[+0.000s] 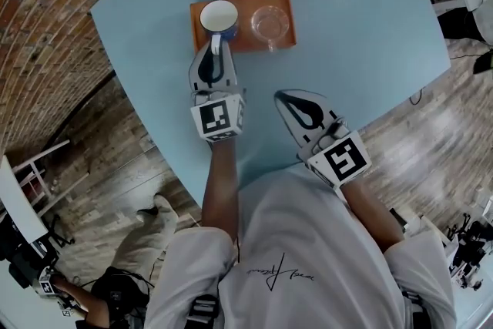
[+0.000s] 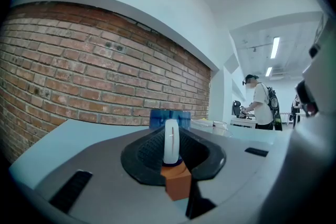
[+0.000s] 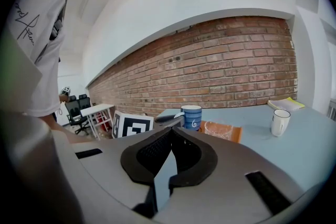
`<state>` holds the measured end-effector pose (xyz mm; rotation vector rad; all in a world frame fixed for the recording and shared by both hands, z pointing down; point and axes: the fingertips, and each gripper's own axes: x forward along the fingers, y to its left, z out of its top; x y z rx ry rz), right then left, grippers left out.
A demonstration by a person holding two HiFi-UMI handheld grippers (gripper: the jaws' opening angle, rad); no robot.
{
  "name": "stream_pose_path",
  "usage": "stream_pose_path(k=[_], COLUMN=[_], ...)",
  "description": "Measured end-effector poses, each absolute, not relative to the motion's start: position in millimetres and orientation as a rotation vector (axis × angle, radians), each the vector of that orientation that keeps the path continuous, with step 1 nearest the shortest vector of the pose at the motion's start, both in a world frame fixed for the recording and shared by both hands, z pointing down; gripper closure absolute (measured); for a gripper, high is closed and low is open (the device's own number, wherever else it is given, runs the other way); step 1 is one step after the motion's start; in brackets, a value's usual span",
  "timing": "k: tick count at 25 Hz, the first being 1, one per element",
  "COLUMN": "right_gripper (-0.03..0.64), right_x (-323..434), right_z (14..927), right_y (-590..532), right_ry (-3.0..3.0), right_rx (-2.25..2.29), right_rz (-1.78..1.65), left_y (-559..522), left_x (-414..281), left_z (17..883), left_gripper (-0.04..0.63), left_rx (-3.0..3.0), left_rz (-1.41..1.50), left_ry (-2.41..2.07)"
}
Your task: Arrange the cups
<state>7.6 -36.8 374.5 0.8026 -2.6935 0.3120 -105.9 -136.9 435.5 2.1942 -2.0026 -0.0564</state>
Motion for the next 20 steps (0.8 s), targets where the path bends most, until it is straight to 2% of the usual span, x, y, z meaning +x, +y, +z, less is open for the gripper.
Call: stream_pose_path(k=[20], right_gripper=[0.595], right_x=[2.6], right_z=[376.4], right_y=[-32.4], right_ry=[-2.686], right_rx=[0.787], right_rz=[0.302], left_y=[-123.0], left_x=[-99.1], left_z=[447.9], left_gripper=[0.535], left_rx=[2.110], left_rz=[0.041], left_ry=[-2.138])
